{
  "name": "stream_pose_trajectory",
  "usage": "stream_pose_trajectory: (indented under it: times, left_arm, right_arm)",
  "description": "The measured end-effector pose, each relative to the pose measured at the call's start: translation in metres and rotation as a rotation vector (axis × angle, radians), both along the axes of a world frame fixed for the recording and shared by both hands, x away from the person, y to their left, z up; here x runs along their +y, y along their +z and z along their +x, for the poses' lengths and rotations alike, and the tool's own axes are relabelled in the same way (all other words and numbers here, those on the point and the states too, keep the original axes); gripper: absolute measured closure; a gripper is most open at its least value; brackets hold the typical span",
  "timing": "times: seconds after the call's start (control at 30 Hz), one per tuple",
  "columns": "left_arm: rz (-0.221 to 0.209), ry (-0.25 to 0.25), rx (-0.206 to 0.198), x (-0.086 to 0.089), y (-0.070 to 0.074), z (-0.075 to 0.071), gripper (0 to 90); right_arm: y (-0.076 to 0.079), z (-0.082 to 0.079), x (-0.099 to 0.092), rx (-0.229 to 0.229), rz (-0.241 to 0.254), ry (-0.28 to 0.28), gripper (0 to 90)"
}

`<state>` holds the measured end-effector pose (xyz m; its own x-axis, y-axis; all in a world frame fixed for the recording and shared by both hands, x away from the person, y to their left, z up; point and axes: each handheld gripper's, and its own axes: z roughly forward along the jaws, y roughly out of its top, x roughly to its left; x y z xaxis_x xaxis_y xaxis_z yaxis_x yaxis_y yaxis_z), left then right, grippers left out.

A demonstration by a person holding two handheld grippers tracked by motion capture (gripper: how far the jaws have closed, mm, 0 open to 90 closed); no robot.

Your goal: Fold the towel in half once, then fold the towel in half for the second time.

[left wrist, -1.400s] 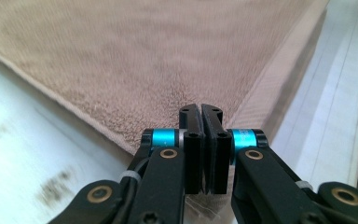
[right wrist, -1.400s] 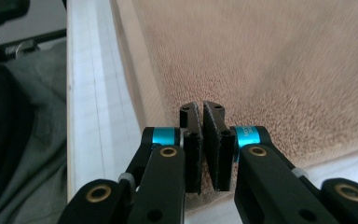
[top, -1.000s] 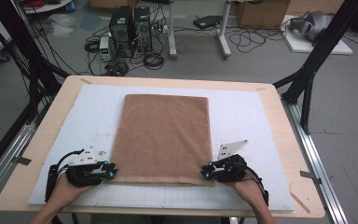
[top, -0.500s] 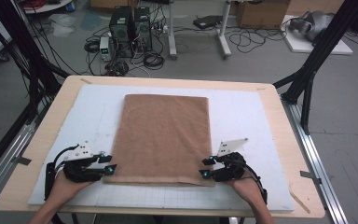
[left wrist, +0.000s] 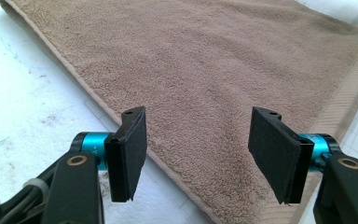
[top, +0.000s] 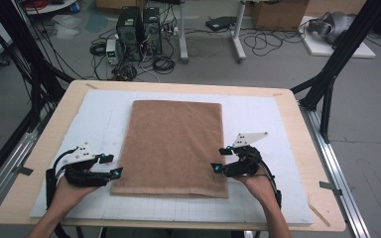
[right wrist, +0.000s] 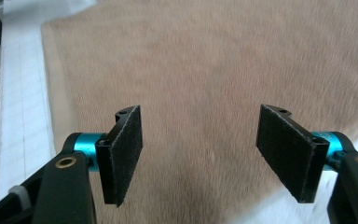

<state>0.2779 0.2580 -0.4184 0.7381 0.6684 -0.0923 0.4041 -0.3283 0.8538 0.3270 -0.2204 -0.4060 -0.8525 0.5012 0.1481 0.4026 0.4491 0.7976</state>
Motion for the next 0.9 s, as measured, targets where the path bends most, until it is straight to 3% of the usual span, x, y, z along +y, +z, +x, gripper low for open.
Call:
stream_pose_trajectory:
  times: [0.23, 0.63, 0.9]
  left_arm:
    - [0.010, -0.002, 0.003, 0.002, 0.001, 0.000, 37.8]
    - [0.019, 0.011, 0.003, 0.005, 0.004, 0.005, 37.7]
    - [0.025, 0.019, -0.012, 0.004, 0.016, 0.015, 37.5]
  right_arm:
    - [0.010, 0.003, 0.009, -0.031, -0.029, 0.028, 29.8]
    - [0.010, 0.004, 0.009, -0.023, -0.036, 0.027, 29.1]
    - [0.010, 0.008, 0.006, -0.025, -0.038, 0.018, 29.1]
